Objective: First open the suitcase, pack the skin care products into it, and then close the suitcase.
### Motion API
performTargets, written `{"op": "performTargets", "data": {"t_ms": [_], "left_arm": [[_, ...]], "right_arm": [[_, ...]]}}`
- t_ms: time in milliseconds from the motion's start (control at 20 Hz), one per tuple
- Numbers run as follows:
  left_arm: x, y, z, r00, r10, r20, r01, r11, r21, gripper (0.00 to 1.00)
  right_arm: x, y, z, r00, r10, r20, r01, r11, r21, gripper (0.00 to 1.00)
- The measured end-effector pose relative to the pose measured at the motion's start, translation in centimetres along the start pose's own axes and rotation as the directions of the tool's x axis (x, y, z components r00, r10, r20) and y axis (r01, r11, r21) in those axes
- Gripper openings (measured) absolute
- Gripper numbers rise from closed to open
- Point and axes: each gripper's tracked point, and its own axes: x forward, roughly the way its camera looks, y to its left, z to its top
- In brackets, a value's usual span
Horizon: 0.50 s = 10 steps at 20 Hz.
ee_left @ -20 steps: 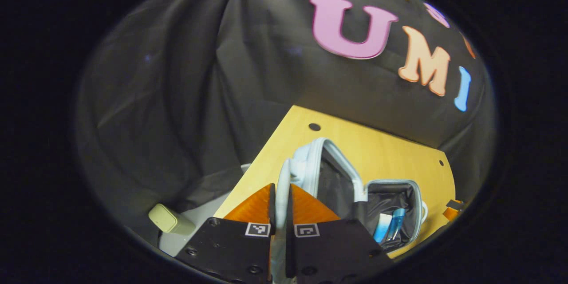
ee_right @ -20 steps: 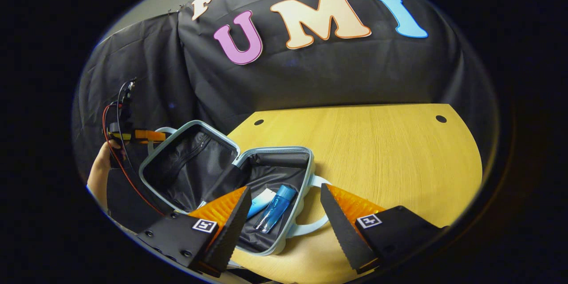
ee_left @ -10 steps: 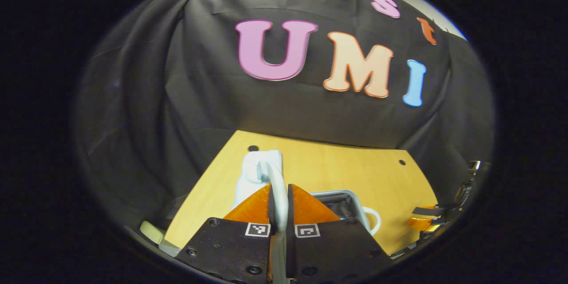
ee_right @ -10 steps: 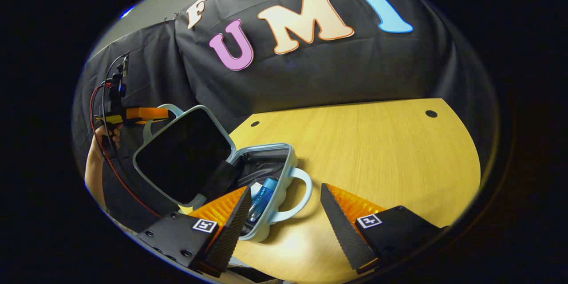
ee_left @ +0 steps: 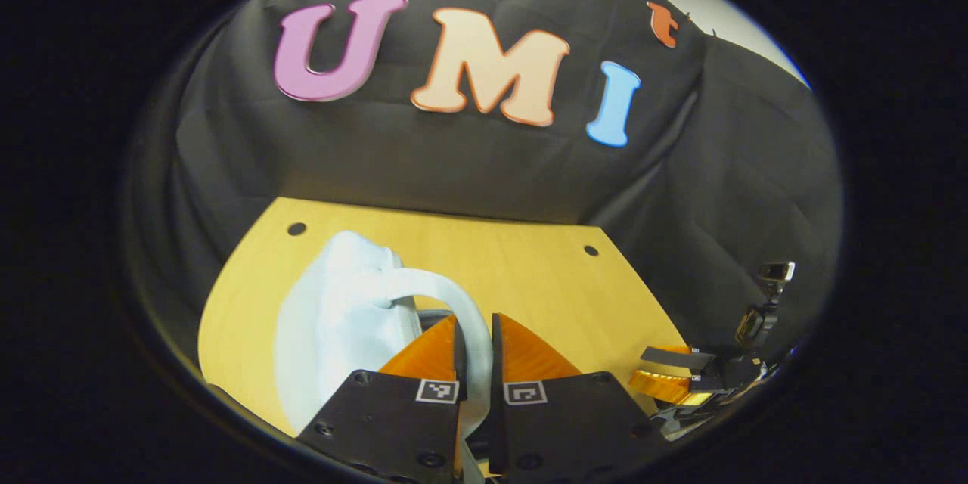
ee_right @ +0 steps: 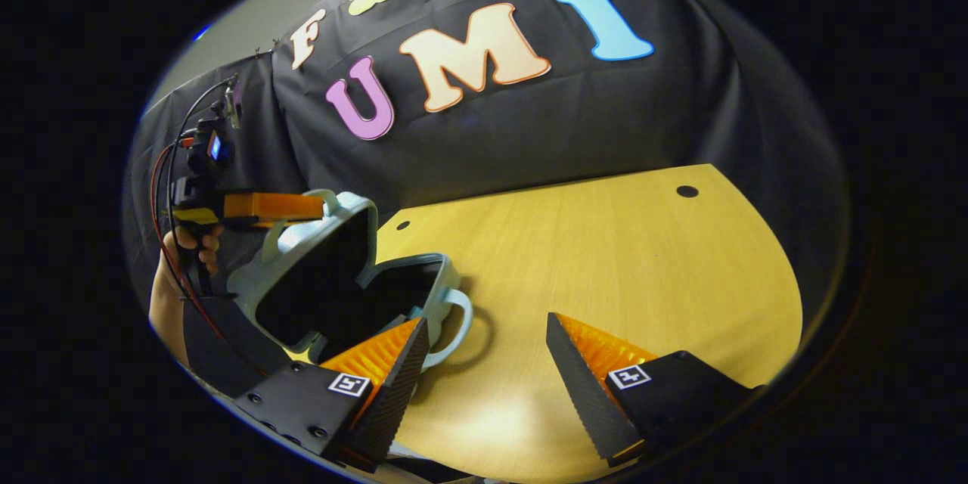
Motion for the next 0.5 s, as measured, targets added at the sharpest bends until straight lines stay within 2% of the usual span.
{"op": "performTargets", "data": {"t_ms": [250,500], "left_arm": [[5.0,-3.5,-5.1,0.989,-0.036,-0.142,0.034,0.999,-0.016,0.08],[7.8,-2.5,-10.0,0.970,-0.012,-0.243,0.012,1.000,-0.001,0.12]], "right_arm": [[-2.1,-4.2,-0.1,0.998,-0.068,0.008,0.068,0.997,0.034,0.98],[-4.0,-7.6,0.3,0.994,-0.108,0.025,0.106,0.993,0.053,0.98]]}}
